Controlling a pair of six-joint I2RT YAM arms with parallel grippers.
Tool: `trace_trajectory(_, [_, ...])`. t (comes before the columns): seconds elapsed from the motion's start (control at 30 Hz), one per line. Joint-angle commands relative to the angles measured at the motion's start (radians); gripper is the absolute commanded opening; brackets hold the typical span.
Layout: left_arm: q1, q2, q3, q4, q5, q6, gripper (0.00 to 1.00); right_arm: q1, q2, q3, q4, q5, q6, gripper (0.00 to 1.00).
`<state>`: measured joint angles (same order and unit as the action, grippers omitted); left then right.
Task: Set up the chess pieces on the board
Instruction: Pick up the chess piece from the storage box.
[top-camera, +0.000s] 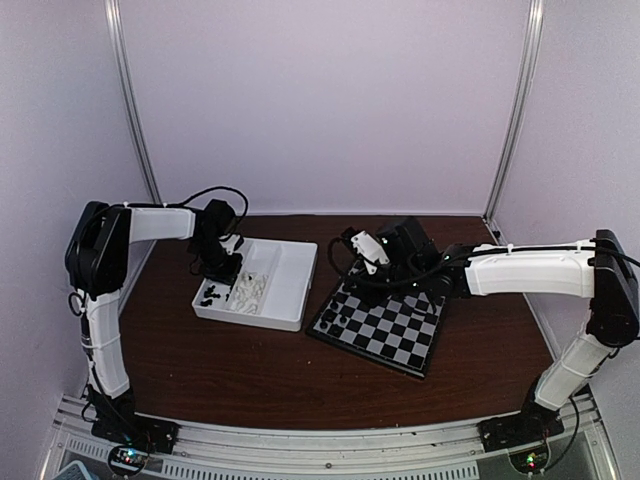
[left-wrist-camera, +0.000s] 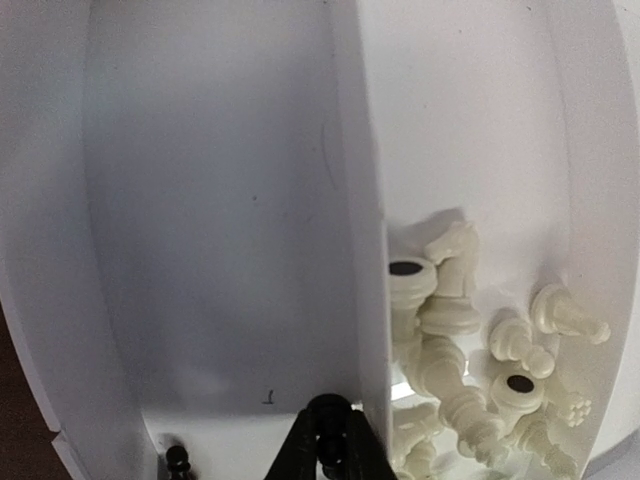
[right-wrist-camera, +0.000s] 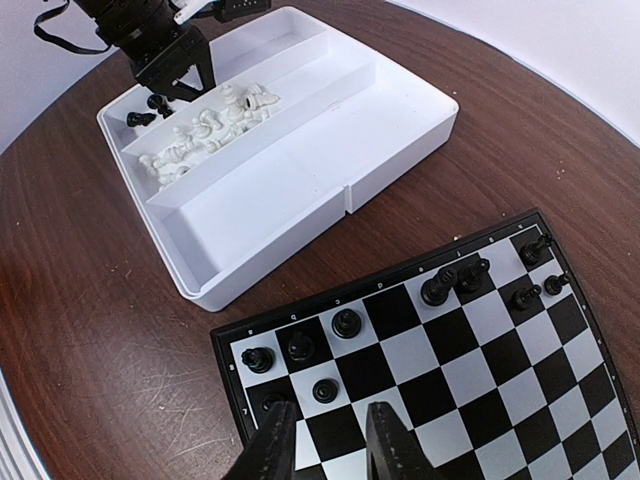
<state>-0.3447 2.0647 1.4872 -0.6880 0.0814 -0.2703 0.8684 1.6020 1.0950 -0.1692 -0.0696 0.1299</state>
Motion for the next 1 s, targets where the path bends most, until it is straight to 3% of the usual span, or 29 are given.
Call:
trace_trajectory(0.0, [0.003,0.013,0.035,-0.018,-0.005,0.016,0.09,0.004,0.004,0.006,-0.004,0.022,-0.001,0.27])
trace_trajectory(0.43, [-0.013,-0.108,0.097,-0.131,-0.012,0.041,0.07,0.003,0.0,0.002,0.006,0.032,0.004,0.27])
trace_trajectory(0.63, [-0.132,-0.166,0.133,-0.145,0.015,0.001,0.07,0.002,-0.021,-0.026,0.045,0.064,0.037,0.26])
trace_trajectory(0.97, [-0.373,-0.105,0.327,-0.144,0.034,-0.039,0.08,-0.069,-0.186,-0.124,0.044,0.296,0.139,0.2])
